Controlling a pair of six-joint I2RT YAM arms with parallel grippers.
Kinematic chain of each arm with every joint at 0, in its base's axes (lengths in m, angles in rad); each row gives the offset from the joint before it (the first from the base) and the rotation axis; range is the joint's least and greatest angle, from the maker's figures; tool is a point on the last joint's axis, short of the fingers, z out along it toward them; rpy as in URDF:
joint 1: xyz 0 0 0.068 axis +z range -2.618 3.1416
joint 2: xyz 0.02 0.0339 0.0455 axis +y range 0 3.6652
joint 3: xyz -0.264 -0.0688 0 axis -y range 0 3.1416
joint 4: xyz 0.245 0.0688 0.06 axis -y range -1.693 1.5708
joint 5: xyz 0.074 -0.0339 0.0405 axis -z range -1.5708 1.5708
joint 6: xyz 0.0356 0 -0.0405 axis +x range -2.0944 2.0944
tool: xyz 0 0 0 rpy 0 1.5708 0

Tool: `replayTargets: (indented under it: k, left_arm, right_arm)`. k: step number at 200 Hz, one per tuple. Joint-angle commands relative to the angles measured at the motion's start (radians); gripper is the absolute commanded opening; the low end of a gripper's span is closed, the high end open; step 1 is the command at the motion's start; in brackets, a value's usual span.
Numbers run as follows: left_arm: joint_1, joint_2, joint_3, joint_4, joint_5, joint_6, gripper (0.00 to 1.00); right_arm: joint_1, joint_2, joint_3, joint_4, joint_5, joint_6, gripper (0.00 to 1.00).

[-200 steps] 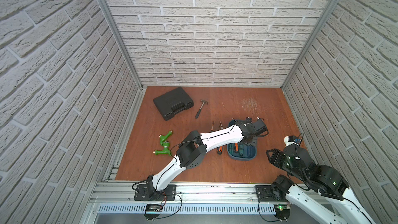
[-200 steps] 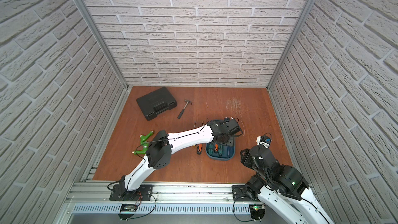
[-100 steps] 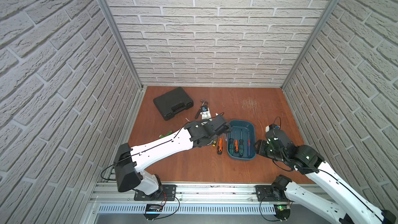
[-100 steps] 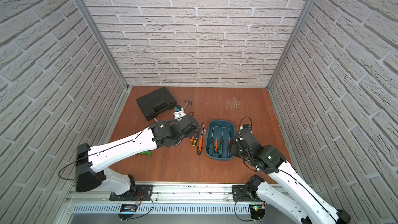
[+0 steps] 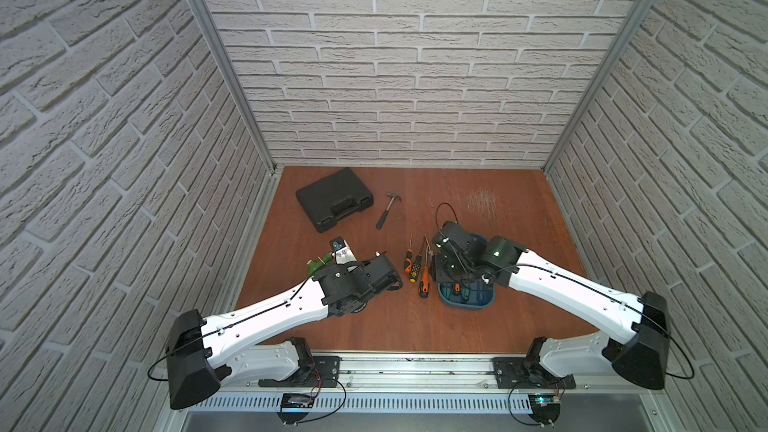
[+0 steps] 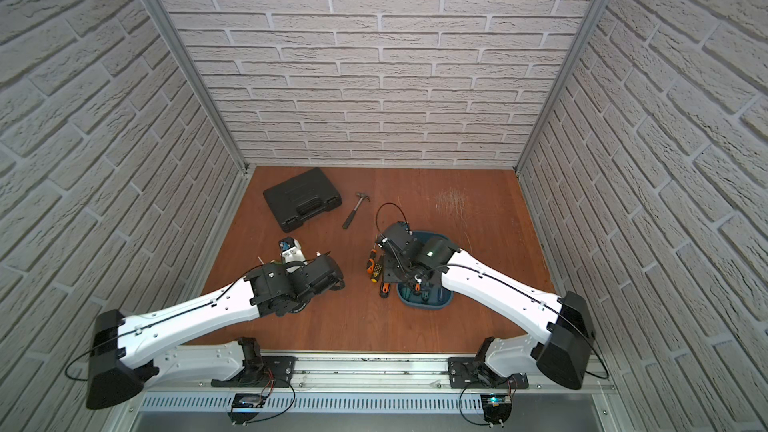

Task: Put the screwdriver on the desktop into the storage box
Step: Adjust the storage box at the center of the board.

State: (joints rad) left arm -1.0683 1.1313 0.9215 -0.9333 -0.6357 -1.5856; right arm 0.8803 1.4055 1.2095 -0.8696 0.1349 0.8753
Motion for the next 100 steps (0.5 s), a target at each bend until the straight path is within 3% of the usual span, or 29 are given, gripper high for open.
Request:
replayTargets:
  k: [1, 45, 100]
  left_arm:
    - [-0.009, -0.018, -0.019, -0.037, -0.038, -0.06, 0.44]
    - [-0.024, -0.02, -0.01, -0.061, -0.051, -0.074, 0.45]
    - [-0.041, -0.024, 0.005, -0.113, -0.062, -0.099, 0.45]
  right_arm:
    - [0.043, 0.096, 0.062, -0.016, 0.048, 0.001, 0.49]
    - [0.057, 0.282, 0.142, -0.079, 0.097, 0.018, 0.5]
    - [0.001, 0.324, 0.08, -0.063, 0.106, 0.007, 0.51]
